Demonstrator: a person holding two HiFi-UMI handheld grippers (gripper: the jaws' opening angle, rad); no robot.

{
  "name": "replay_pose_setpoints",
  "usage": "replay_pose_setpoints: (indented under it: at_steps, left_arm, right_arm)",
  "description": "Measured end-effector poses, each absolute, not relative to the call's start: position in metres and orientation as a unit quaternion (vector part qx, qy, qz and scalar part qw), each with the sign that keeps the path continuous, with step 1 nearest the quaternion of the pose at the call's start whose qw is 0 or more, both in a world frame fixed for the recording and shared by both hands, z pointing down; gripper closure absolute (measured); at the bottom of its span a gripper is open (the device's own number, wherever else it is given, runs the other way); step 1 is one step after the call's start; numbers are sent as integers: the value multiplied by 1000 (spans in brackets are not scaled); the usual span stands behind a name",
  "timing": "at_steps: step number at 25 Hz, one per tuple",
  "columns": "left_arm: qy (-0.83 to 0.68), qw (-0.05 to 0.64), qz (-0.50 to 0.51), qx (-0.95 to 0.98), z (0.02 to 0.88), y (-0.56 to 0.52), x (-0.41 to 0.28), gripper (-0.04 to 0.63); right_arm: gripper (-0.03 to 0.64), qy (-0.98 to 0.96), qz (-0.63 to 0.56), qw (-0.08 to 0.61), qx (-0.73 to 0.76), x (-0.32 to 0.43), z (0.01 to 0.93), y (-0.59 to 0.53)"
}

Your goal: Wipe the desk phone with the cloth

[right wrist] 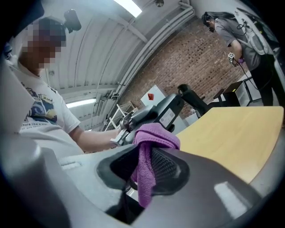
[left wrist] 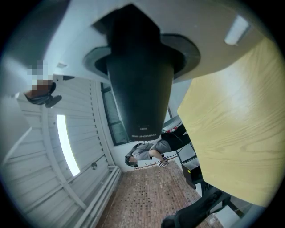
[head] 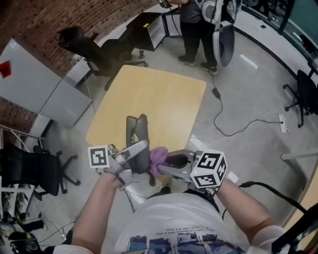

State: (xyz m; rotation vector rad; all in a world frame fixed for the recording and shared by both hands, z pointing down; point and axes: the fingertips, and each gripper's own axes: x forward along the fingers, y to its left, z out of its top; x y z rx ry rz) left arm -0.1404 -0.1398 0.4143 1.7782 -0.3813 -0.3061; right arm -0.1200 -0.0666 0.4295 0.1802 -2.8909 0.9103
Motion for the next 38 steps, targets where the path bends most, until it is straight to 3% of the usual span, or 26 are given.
replay_pose_setpoints:
  at_steps: [6, 19, 38]
  left_arm:
    - [-160, 605, -118, 771, 423, -141, -141, 305]
    - [-112, 601, -108, 784, 415, -123, -117, 305]
    - [-113, 608, -103, 779, 428, -143, -150, 305]
  right_arm:
    - [526, -949, 301, 85, 51, -119, 447, -47]
    - [526, -931, 295, 22, 213, -82, 411, -172]
    - [526, -920, 366, 35, 138, -138, 455, -61]
